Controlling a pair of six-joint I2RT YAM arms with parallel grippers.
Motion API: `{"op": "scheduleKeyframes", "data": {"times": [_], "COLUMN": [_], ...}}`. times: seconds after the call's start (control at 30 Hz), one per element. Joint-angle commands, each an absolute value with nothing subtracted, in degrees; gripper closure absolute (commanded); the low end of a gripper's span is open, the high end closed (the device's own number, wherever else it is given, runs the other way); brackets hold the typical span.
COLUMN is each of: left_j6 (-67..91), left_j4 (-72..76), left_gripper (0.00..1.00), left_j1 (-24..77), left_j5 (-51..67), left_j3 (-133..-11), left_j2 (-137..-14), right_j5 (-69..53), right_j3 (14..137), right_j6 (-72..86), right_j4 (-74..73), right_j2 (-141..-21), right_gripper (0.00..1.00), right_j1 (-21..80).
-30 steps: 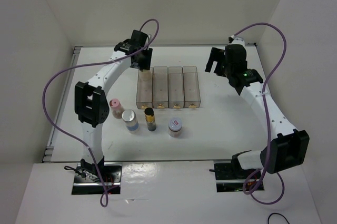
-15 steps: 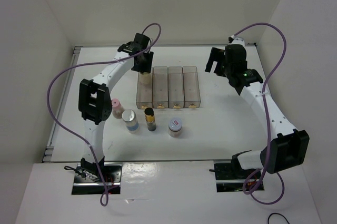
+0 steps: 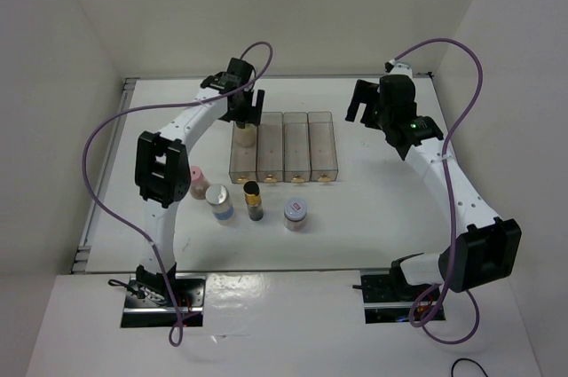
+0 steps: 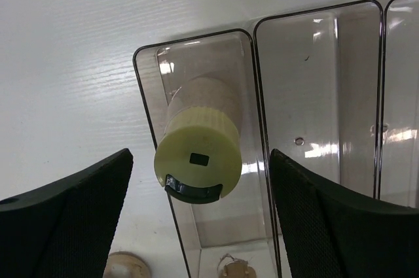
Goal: Organize the condiment bottles
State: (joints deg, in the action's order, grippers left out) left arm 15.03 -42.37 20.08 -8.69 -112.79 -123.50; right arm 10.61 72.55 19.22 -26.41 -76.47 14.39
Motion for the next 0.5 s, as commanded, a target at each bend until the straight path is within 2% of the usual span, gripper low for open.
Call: {"op": "scheduleKeyframes", "data": {"times": [0.0, 0.13, 0.3, 0.47], "left_j6": [15.47, 16.69, 17.4, 21.26], "left_j4": [-42.71, -42.71, -43.86, -43.86], "left_gripper": [0.08, 0.01, 0.01, 0.01], "left_j1": [19.95, 19.95, 19.95, 13.91], "left_j5": [-7.73, -7.12, -7.9, -8.69], "left_j3": [-116.1, -116.1, -112.51, -98.47], "left_j2": [-122.26, -116.12, -102.26, -88.28], "right_j5": [10.63, 10.63, 10.11, 8.79], "right_j3": [73.04, 72.52, 72.51, 71.28], "right_j6": [18.98, 18.98, 18.98, 18.98], "right_j4": [-25.84, -25.84, -25.84, -24.7], "right_j2": [-76.11, -76.11, -75.59, -75.06], "right_gripper": [0.01, 0.01, 0.01, 0.01], "right_j1": [14.94, 14.94, 14.94, 15.47]}}
